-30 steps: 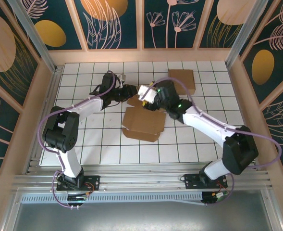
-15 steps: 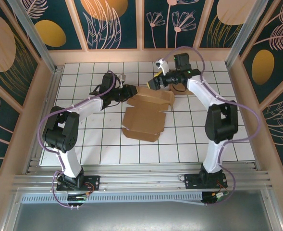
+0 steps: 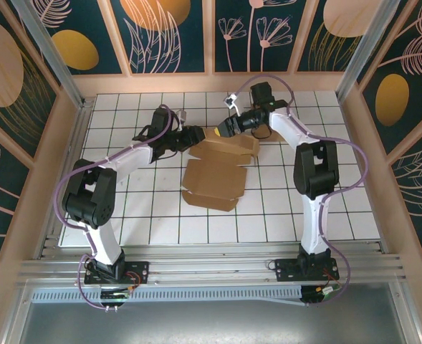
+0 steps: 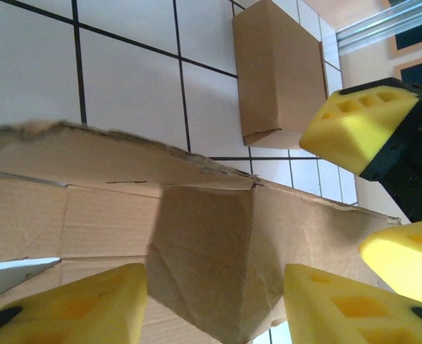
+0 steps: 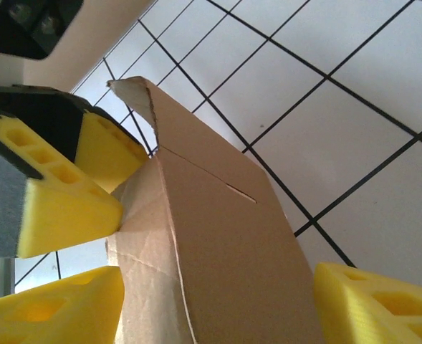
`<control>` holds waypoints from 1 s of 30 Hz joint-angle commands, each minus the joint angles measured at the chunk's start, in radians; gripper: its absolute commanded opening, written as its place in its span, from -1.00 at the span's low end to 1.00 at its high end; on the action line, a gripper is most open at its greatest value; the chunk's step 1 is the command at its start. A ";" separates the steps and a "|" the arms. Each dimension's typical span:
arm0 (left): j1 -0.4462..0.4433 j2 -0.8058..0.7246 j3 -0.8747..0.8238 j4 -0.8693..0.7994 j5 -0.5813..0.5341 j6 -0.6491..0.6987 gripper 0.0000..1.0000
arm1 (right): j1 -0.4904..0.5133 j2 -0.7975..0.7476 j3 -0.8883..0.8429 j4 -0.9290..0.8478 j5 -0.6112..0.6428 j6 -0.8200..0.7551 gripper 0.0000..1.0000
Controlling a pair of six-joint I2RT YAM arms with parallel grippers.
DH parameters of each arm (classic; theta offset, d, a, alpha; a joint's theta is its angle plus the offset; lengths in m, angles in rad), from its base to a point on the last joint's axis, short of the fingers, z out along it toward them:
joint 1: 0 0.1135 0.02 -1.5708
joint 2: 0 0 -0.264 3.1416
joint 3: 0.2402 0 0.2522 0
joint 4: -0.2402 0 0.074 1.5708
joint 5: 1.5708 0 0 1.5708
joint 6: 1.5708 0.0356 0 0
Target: Fold the paper box
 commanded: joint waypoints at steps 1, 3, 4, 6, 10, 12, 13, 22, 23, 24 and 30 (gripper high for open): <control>-0.002 -0.036 0.039 -0.052 -0.038 0.029 0.12 | 0.007 0.030 0.035 -0.039 -0.040 -0.005 0.40; -0.002 -0.050 0.041 -0.060 -0.057 0.041 0.16 | 0.006 0.044 0.045 -0.050 -0.027 -0.005 0.35; -0.002 -0.058 0.041 -0.065 -0.067 0.048 0.18 | 0.005 0.048 0.050 -0.054 -0.024 -0.003 0.33; -0.002 -0.080 0.040 -0.076 -0.088 0.063 0.23 | 0.006 0.056 0.057 -0.058 -0.017 0.002 0.26; -0.002 -0.145 0.031 -0.126 -0.157 0.114 0.35 | 0.002 0.061 0.058 -0.051 -0.013 0.015 0.20; -0.002 -0.194 -0.002 -0.150 -0.208 0.139 0.35 | -0.001 0.062 0.058 -0.051 -0.013 0.018 0.18; -0.002 -0.227 -0.040 -0.150 -0.234 0.144 0.26 | 0.000 0.062 0.058 -0.052 -0.013 0.019 0.18; -0.002 -0.226 -0.285 0.048 -0.183 -0.001 -0.18 | -0.001 0.061 0.055 -0.047 -0.011 0.030 0.16; -0.002 -0.192 -0.270 0.052 -0.189 -0.001 -0.17 | -0.001 0.062 0.053 -0.047 -0.007 0.030 0.17; -0.002 -0.161 -0.264 0.043 -0.205 0.011 -0.16 | -0.001 0.062 0.053 -0.047 -0.002 0.031 0.17; -0.002 0.012 -0.140 0.007 -0.304 0.147 -0.05 | -0.003 0.058 0.050 -0.045 -0.003 0.030 0.17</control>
